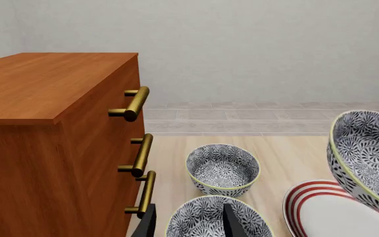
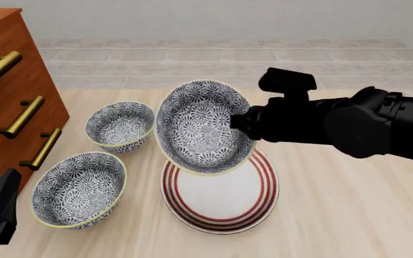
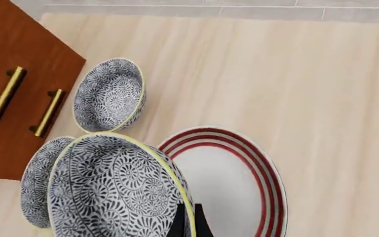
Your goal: Put the bowl at the front on the plate.
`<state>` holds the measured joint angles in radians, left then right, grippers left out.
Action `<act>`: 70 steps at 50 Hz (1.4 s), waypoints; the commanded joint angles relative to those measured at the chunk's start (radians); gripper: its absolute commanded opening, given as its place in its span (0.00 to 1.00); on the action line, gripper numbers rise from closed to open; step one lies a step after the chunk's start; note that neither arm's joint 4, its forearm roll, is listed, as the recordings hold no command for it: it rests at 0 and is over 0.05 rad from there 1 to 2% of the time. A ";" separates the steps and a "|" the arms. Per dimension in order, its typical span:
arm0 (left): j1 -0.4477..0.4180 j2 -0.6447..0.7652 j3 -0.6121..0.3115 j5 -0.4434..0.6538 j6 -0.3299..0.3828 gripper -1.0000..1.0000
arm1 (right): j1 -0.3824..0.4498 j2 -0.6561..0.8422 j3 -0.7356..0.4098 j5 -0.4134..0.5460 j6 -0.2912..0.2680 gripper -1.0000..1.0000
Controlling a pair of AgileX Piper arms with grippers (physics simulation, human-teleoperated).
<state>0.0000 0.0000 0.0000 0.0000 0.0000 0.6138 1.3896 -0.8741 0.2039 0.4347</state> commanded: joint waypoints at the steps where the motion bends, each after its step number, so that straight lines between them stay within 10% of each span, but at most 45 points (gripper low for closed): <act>1: 0.000 0.000 0.000 0.000 0.000 1.00 | -0.040 0.064 -0.012 -0.031 0.039 0.00; 40: 0.000 0.000 0.000 0.000 0.000 1.00 | -0.016 0.178 0.150 -0.200 0.153 0.00; 70: 0.000 0.000 0.000 0.000 0.000 1.00 | -0.040 0.230 0.186 -0.241 0.136 0.00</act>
<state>0.0000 0.0000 0.0000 0.0000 0.0000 0.5850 1.6041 -0.6886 -0.0259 0.5761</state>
